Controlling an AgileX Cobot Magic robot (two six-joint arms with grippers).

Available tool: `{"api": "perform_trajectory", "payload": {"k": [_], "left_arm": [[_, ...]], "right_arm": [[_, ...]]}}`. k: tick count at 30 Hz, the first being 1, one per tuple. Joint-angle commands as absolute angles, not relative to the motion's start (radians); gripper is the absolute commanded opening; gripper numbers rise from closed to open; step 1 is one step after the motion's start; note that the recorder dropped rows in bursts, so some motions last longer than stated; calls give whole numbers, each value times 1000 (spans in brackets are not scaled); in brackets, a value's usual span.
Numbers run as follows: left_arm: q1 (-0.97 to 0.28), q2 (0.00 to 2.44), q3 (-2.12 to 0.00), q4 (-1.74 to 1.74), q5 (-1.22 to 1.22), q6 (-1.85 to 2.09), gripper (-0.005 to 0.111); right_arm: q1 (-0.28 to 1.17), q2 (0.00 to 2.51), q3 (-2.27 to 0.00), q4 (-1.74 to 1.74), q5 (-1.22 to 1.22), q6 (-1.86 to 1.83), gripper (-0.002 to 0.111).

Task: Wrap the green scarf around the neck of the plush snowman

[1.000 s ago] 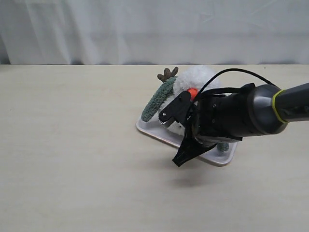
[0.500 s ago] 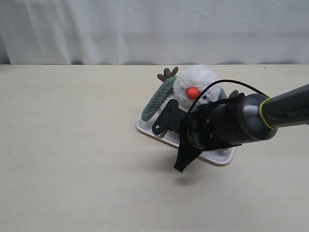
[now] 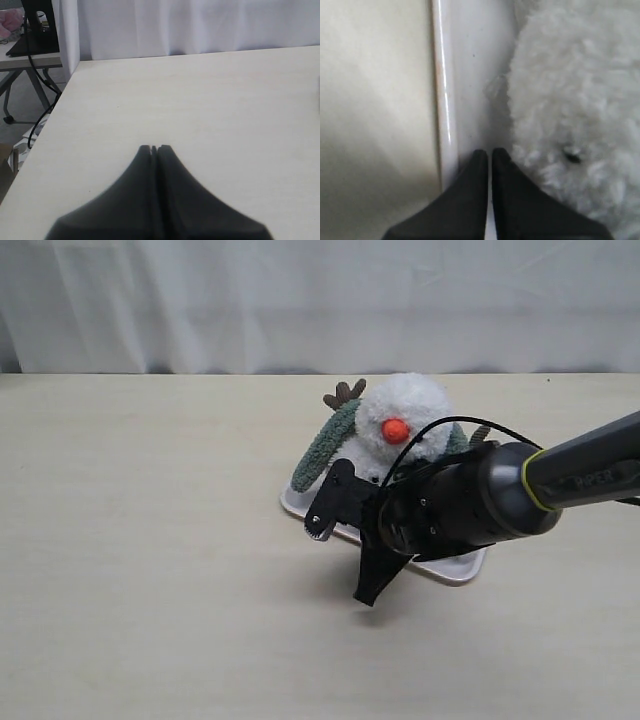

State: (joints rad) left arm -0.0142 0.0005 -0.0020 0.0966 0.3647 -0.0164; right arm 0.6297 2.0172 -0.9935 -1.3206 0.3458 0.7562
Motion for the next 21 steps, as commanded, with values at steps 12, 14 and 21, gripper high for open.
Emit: {"api": "perform_trajectory", "payload": {"k": [12,14,21], "left_arm": [[-13,0,0,95,355,-17,0],[-13,0,0,95,355,-17,0],[-13,0,0,95,355,-17,0]], "right_arm": [[673,2021,-923,-1316,88,523,4],[678,2010,-910,-1321,88,490,4],[678,1949,-862,-1324,178,430,4]]}}
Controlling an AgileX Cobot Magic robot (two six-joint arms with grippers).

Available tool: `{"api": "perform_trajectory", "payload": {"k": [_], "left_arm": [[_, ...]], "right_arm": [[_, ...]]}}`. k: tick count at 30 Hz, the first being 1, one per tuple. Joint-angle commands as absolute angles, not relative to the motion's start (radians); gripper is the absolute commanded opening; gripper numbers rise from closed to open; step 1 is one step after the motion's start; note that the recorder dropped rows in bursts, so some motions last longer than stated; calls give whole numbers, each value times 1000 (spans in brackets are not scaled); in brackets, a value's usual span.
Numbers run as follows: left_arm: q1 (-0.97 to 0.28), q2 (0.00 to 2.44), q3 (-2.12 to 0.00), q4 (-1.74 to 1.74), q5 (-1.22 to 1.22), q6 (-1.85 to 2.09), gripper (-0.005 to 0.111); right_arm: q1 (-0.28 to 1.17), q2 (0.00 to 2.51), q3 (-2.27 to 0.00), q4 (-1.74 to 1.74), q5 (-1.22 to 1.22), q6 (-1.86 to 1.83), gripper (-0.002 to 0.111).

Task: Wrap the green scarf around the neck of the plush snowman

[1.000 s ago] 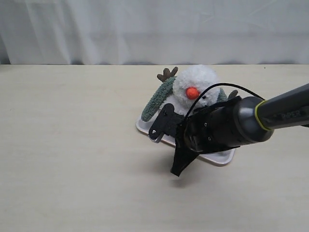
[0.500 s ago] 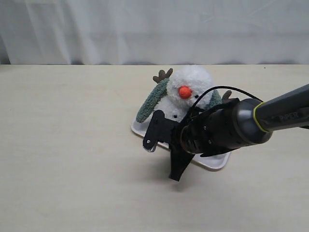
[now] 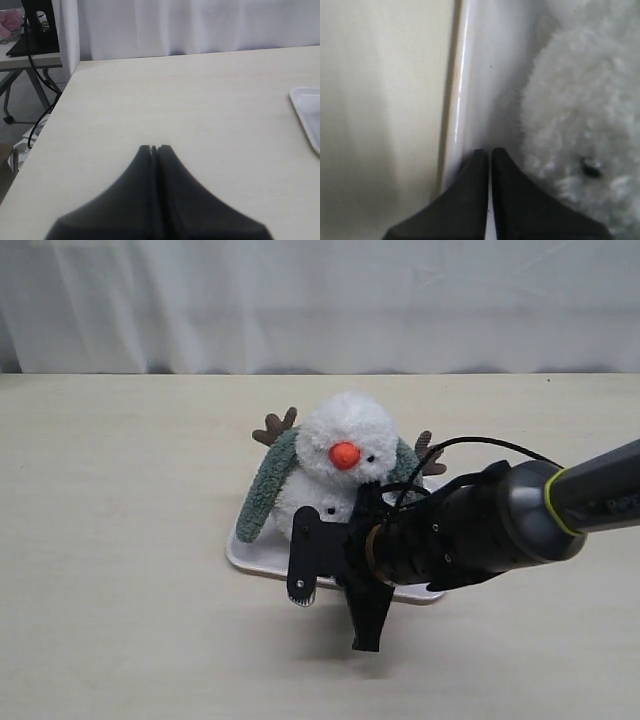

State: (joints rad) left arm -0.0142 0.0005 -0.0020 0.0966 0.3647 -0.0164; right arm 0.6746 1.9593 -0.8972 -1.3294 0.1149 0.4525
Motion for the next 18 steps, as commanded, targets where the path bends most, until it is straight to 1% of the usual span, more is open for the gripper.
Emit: {"api": "perform_trajectory", "payload": {"k": [1,7,13,18], "left_arm": [[-13,0,0,95,355,-17,0],[-13,0,0,95,357,-17,0],[-13,0,0,95,357,-17,0],[-13,0,0,95,357,-17,0]], "right_arm": [[678,1942,-862,-1324,200,428,4],[678,1911,-860,-1324,225,422,4],[678,1851,-807,-1319,111,422,4],[678,1777,-750,-1316,98,432,4]]}}
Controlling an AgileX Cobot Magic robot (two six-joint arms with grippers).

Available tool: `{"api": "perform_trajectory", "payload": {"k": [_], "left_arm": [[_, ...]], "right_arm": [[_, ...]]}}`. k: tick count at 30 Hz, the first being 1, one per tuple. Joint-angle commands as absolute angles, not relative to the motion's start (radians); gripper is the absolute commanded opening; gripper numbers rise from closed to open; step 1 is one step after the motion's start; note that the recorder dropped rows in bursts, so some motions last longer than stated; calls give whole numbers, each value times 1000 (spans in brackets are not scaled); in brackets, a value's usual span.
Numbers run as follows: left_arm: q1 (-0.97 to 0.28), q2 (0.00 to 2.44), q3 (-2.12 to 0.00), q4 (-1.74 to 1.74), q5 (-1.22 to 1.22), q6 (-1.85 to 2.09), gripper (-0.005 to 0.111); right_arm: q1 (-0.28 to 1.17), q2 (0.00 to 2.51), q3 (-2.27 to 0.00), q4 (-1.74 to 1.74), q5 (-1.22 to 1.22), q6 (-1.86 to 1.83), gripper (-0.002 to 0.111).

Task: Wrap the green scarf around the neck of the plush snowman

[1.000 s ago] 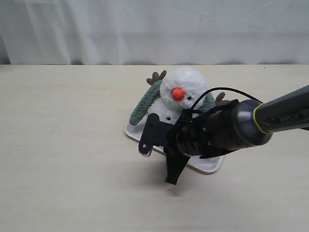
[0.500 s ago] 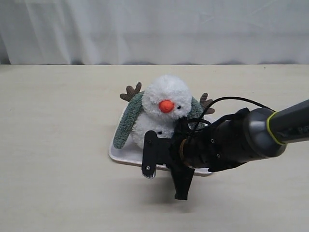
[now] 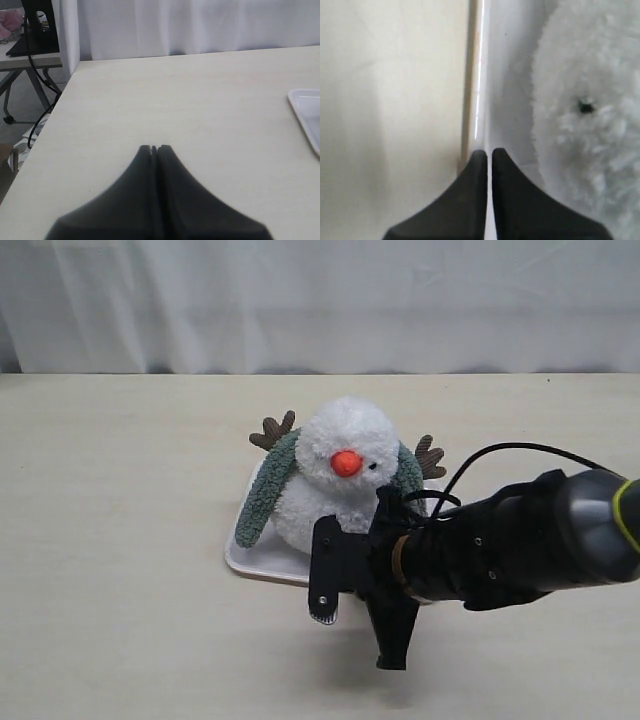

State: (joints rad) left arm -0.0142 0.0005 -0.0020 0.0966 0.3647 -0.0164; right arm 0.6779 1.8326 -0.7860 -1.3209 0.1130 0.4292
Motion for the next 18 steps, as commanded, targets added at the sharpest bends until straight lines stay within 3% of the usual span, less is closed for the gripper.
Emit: {"api": "perform_trajectory", "payload": {"k": [1,11,18], "left_arm": [[-13,0,0,95,357,-17,0],[-13,0,0,95,357,-17,0],[-13,0,0,95,357,-17,0]], "right_arm": [[678,1763,-742,-1297,98,455,4],[681,1586,-798,-967,46,666,5],[810,1539,-863,-795,171,666,27]]}}
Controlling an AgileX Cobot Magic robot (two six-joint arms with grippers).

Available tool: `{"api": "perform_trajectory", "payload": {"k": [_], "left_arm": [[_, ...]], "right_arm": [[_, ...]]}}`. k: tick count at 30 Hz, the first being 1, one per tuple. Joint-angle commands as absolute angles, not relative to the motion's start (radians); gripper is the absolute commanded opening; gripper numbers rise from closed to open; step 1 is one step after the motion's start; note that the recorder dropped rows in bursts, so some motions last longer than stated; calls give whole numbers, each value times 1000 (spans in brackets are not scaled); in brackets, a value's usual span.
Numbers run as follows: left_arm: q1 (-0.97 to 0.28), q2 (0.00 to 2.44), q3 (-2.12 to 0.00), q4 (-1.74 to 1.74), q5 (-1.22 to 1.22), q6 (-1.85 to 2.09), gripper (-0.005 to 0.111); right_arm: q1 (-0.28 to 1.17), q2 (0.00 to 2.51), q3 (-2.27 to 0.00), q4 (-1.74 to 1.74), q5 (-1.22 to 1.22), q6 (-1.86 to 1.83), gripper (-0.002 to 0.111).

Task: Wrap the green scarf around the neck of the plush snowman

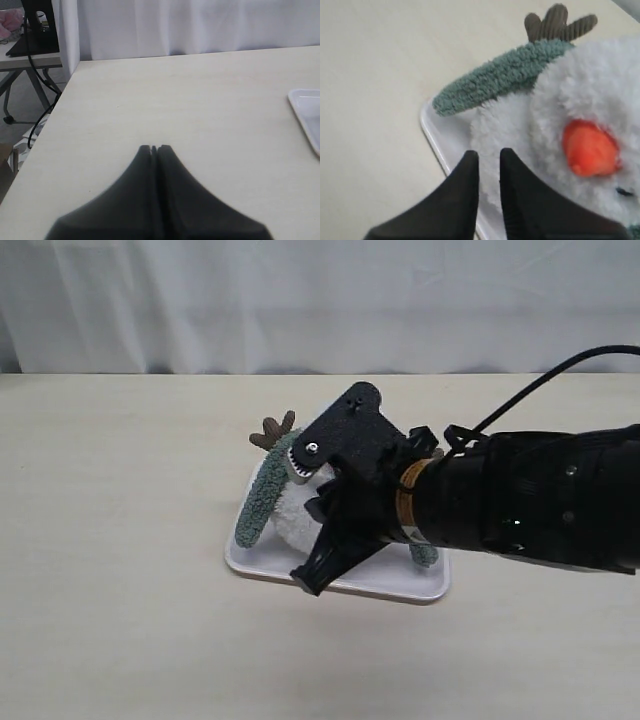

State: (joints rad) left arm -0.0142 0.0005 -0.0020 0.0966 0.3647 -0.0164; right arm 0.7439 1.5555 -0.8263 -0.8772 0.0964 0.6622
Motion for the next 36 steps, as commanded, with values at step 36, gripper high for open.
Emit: {"api": "perform_trajectory", "payload": {"k": [36], "left_arm": [[-13,0,0,95,355,-17,0]], "right_arm": [[852,2015,-1164,-38,105,629,68]]}}
